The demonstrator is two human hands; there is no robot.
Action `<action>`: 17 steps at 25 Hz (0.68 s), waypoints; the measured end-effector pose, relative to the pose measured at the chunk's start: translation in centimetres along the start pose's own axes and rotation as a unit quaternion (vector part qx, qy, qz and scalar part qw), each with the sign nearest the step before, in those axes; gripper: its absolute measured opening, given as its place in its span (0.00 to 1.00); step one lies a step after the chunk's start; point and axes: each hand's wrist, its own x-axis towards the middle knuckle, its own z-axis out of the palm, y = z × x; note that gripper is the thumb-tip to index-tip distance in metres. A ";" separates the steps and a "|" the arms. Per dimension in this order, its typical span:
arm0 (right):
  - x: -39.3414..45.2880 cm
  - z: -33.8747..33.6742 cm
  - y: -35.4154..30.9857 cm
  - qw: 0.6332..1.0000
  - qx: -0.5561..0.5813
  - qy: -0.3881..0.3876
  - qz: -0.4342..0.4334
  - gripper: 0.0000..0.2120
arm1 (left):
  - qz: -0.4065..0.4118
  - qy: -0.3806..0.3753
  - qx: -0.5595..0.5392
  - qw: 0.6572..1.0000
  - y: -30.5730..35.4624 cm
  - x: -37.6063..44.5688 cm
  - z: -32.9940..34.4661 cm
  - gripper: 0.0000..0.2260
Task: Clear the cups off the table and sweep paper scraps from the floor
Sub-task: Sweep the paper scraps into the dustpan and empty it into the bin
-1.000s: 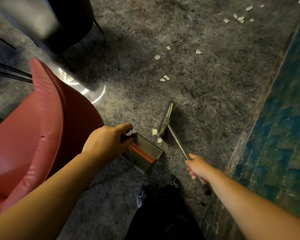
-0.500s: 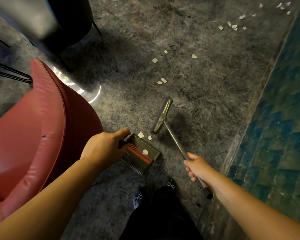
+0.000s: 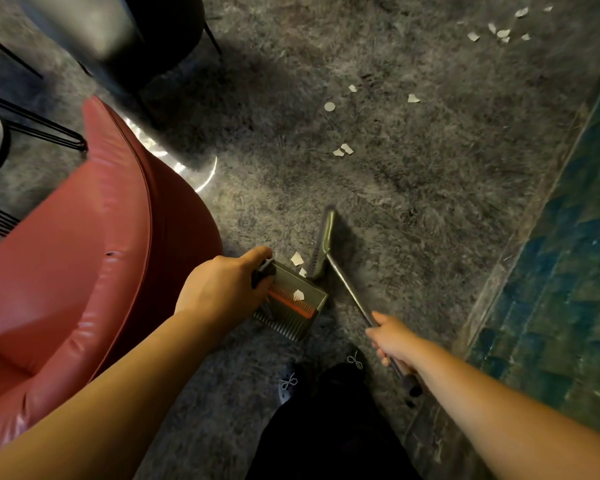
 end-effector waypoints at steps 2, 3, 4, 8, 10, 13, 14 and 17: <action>-1.6 0.6 0.4 1.000 0.001 -0.019 0.002 0.24 | -0.009 -0.011 0.004 1.000 -0.2 0.0 0.0 0.19; -2.4 0.8 0.3 1.000 0.005 -0.025 0.004 0.25 | -0.013 -0.013 0.005 1.000 -0.4 0.0 0.0 0.19; -3.2 0.9 0.1 1.000 0.008 -0.026 0.003 0.25 | -0.016 -0.014 0.005 1.000 -0.6 -0.1 0.0 0.20; -6.4 1.2 -1.0 0.999 0.030 -0.006 -0.025 0.23 | -0.003 -0.017 0.004 1.000 -0.9 -1.1 0.1 0.20; -7.0 0.8 -1.9 0.998 0.051 0.009 -0.038 0.19 | -0.004 -0.016 0.001 1.000 -1.3 -1.8 0.1 0.21; -5.7 0.2 -4.2 0.996 0.067 0.026 -0.053 0.13 | -0.008 -0.019 0.001 1.000 -1.7 -2.9 0.1 0.22; -4.7 0.1 -5.1 0.995 0.072 0.030 -0.058 0.12 | -0.007 -0.020 -0.002 1.000 -1.7 -3.1 0.2 0.22; -0.8 0.4 -7.1 0.995 0.072 0.031 -0.065 0.09 | -0.010 -0.009 -0.004 1.000 -1.8 -2.5 0.3 0.21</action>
